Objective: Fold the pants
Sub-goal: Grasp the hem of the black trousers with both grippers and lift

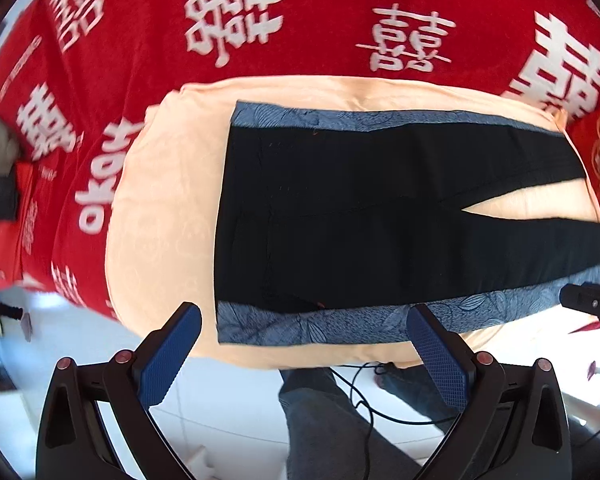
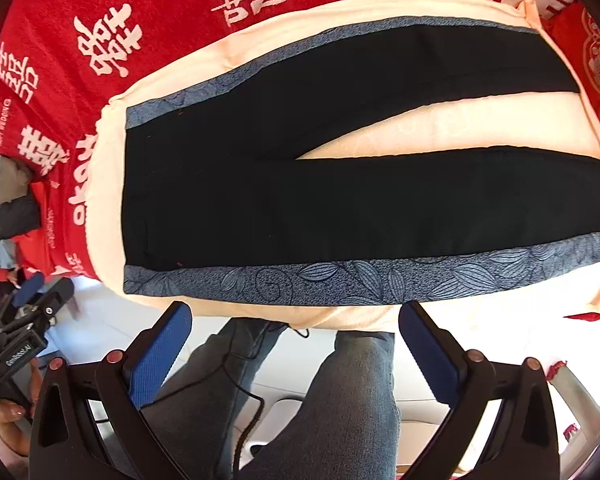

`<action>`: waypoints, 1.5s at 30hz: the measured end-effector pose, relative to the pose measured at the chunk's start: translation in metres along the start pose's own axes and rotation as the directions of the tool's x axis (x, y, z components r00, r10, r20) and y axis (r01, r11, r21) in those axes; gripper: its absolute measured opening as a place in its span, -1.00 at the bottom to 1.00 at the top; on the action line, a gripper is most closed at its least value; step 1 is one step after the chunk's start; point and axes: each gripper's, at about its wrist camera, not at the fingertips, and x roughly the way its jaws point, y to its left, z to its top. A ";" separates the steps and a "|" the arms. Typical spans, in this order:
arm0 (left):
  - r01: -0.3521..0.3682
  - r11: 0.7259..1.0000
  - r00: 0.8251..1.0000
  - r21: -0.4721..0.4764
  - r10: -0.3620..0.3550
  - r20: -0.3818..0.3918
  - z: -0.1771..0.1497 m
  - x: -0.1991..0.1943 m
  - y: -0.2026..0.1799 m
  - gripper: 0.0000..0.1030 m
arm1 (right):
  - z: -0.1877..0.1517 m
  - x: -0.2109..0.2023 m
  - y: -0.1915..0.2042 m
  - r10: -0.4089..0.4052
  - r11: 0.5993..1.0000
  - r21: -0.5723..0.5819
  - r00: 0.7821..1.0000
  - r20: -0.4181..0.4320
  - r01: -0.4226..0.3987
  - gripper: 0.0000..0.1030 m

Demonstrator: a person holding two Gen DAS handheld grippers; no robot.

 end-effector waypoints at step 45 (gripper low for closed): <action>0.426 0.831 0.894 -0.357 -0.448 0.022 -0.066 0.215 0.075 0.70 | -0.090 0.194 -0.121 0.662 0.514 0.372 0.633 0.402 -0.773 0.39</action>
